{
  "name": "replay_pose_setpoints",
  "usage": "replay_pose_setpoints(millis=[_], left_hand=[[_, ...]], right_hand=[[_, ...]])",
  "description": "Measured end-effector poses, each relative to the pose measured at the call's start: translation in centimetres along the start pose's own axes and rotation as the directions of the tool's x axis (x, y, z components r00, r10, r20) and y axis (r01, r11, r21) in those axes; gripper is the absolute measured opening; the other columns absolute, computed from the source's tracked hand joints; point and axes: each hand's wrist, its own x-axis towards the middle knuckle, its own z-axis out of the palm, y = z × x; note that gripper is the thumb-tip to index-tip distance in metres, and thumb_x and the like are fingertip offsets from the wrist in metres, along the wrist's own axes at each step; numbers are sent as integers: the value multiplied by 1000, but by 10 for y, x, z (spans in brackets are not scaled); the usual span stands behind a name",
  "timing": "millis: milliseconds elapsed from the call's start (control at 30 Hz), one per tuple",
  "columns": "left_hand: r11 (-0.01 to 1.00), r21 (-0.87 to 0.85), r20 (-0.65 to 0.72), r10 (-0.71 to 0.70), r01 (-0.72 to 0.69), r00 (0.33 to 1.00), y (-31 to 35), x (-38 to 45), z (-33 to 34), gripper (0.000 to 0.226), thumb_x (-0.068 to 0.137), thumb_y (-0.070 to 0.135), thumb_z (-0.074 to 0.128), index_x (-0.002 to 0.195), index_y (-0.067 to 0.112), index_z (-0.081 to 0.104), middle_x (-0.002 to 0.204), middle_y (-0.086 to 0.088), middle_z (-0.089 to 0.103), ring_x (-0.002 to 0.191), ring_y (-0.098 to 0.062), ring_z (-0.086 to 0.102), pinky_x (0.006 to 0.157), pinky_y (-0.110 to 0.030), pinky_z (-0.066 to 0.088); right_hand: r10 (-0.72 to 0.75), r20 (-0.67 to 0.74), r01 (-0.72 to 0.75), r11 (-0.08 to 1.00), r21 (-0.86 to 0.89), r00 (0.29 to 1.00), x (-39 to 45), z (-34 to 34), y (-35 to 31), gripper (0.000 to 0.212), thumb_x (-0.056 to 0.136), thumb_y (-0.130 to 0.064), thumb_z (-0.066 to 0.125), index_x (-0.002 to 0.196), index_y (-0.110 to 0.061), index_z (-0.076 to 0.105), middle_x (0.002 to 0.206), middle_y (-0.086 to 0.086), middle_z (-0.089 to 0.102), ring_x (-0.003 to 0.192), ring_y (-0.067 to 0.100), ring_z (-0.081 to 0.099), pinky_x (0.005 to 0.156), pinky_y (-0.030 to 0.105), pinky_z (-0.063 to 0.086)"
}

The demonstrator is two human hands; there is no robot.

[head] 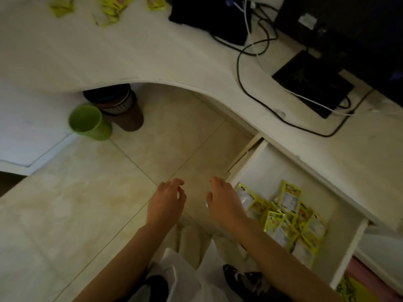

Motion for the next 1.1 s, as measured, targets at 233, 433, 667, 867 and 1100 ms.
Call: replay_pose_setpoints(millis=[233,433,667,867,1100], left_hand=[[999,22,-49,-28,29,998,-77,31,-66,26,95,26,50,120,22,58,107,4,65,99,-11,58,81,-23,50],[998,38,-111,-42,46,993,-128,83,-118,25,95,26,50,118,22,58,103,6,66,103,-10,56,78,-22,46],[997,48,-187,-43,52,981,-151,165,-163,23,93,26,51,114,21,59,101,5,67,100,-14,57,76,-27,49],[999,27,-246,-38,47,968,-139,255,-194,23,93,24,52,113,17,62,103,1,66,100,-18,59,77,-29,47],[998,-39,-256,-55,46,965,-118,348,-222,23,94,24,52,114,18,61,99,1,67,94,-17,59,77,-34,52]], right_hand=[[-76,-11,76,997,1,997,46,13,-100,36,97,-20,39,131,-9,41,128,9,51,114,26,50,96,40,45],[-123,-55,124,992,14,991,89,8,-170,35,98,-21,37,131,-11,41,124,7,53,108,22,53,92,39,49],[-155,-86,155,988,-12,984,165,-30,-223,35,98,-22,39,131,-10,44,127,10,53,113,26,52,95,39,46],[-209,-134,204,978,-48,969,253,-72,-251,40,96,-23,40,133,-10,45,126,14,57,113,30,54,93,39,46],[-299,-128,292,954,-69,946,341,-121,-279,37,98,-22,41,134,-14,45,128,7,56,115,24,52,94,37,47]])
